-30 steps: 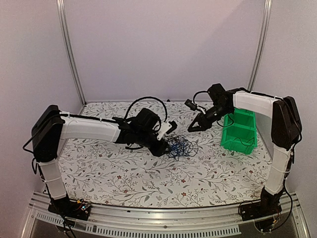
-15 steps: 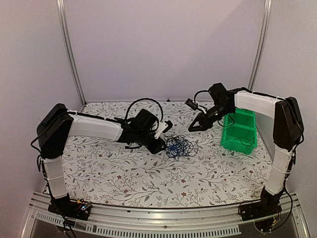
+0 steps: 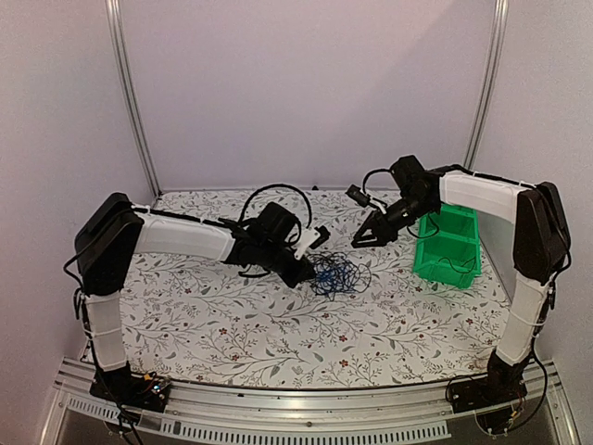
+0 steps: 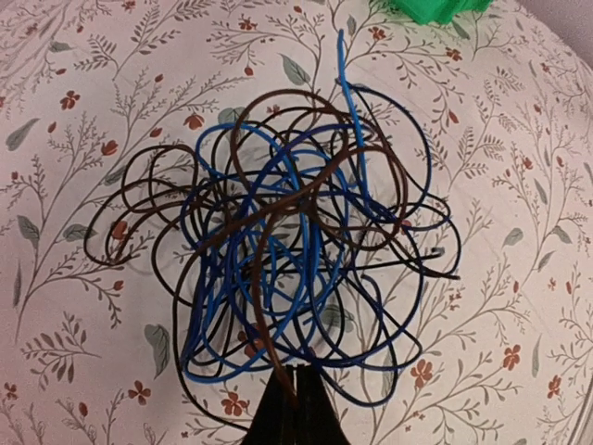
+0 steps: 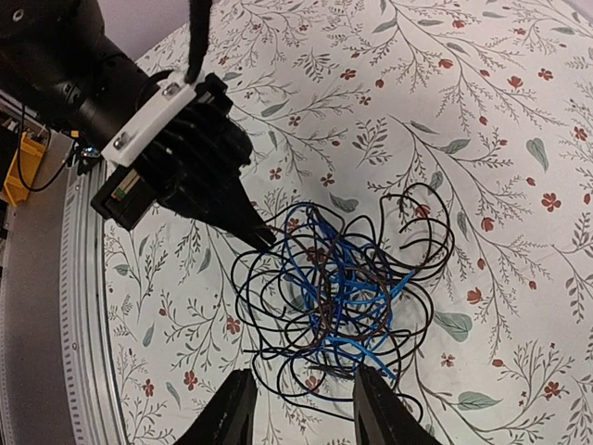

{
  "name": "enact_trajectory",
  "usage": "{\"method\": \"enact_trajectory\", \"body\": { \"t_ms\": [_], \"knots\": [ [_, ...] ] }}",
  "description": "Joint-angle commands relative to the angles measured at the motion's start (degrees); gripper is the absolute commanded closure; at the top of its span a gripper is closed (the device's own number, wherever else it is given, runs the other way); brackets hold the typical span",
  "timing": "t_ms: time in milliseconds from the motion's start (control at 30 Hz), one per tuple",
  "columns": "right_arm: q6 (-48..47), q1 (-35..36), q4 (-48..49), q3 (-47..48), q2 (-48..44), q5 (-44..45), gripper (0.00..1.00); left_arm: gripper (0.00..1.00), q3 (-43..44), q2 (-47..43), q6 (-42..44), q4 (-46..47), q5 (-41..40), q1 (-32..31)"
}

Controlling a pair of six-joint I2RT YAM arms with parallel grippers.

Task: Untangle the cables

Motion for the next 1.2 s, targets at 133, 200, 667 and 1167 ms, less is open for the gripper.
{"method": "enact_trajectory", "body": {
  "t_ms": [133, 200, 667, 1167],
  "knots": [
    [-1.55, 2.01, 17.81, -9.2, -12.54, -2.26, 0.47, 1.0, 7.81, -12.84, 1.43, -6.5, 3.66, -0.24],
    [-0.57, 2.98, 20.82, -8.3, -13.34, -3.22, 0.44, 1.0, 10.12, -13.96, 1.43, -7.04, 4.94, -0.36],
    [22.86, 5.77, 37.04, 1.41, -0.72, -7.22, 0.87, 1.0, 29.37, -13.19, 8.98, -14.14, 2.14, -2.29],
    [27.77, 2.85, 38.25, -12.95, 5.13, -2.31, 0.72, 1.0, 61.21, -6.75, 6.46, -5.69, -3.68, -6.21]
  ]
}}
